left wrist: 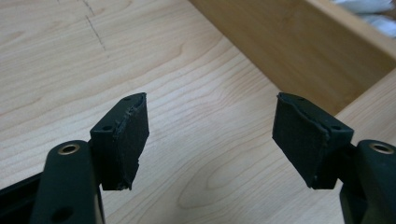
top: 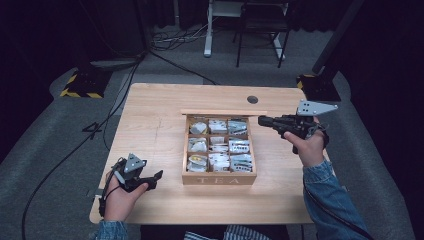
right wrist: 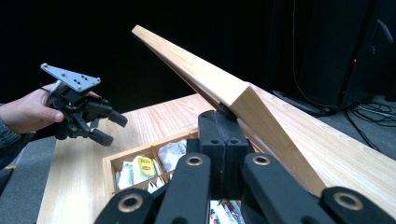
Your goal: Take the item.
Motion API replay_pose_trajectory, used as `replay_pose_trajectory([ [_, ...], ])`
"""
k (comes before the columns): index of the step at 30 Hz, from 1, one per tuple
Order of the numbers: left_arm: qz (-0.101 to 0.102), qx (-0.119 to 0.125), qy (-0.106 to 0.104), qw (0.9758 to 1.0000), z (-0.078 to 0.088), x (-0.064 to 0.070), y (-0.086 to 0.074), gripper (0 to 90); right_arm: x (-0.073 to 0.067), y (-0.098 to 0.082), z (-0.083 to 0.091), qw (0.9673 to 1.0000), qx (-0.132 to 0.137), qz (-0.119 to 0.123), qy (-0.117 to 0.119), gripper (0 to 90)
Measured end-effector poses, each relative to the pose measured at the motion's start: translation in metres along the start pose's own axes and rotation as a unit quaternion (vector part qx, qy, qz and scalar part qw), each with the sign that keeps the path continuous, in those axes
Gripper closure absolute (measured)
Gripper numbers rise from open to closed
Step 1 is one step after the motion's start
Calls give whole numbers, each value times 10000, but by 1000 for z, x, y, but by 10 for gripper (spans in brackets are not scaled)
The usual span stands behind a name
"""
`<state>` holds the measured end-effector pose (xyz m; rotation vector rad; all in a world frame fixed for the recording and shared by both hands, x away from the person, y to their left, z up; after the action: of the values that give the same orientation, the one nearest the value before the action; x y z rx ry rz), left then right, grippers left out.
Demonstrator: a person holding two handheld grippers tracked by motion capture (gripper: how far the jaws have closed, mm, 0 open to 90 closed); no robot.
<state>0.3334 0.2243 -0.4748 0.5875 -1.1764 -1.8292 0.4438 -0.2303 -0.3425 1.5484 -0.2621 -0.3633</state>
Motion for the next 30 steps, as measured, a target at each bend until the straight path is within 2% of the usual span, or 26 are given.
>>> replay_pose_trajectory([
  [2, -41, 57, -28, 10000, 0, 4, 6, 284, 1, 1, 0, 10000, 9, 7, 0, 900],
  [5, 15, 155, -187, 9997, -8, 10, 15, 287, 2, 2, -1, 10000, 30, 9, 0, 900],
  [6, -39, 142, -310, 9994, -14, 15, 22, 295, 3, 2, -2, 10000, 56, -18, -9, 900],
  [7, -39, 142, -310, 9994, -14, 15, 22, 296, 3, 2, -2, 10000, 56, -19, -17, 900],
  [8, -99, 178, -392, 9990, -19, 20, 29, 298, 2, 2, -2, 10000, 53, -3, -21, 900],
  [17, -187, 223, -610, 9977, -26, 34, 49, 301, 1, 1, -1, 10000, 32, 0, -21, 900],
  [18, -172, 245, -730, 9969, -27, 38, 54, 301, 1, 1, -1, 10000, 25, 4, -19, 900],
  [22, -168, 307, -846, 9958, -29, 44, 61, 301, 1, 1, -1, 10000, 27, 3, -27, 900],
  [27, -305, 211, -933, 9950, -37, 53, 69, 303, 1, 1, -1, 10000, 35, -1, -24, 900],
  [29, -406, 167, -1024, 9938, -42, 60, 74, 303, 1, 1, -2, 10000, 29, -2, -9, 900],
  [30, -478, 154, -1136, 9923, -48, 68, 78, 303, 1, 1, -2, 10000, 34, -8, -2, 900],
])
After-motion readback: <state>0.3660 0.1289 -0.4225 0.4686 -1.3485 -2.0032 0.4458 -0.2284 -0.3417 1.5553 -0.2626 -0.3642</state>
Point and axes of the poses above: each handheld gripper's, and its own axes: z roughly backward along the jaws, y roughly out of its top, x roughly to its right, the point moved 2 cm from there along -z, roughly forward along the jaws, and after that the axes turned 13 degrees about x, right-handed, at the moved point
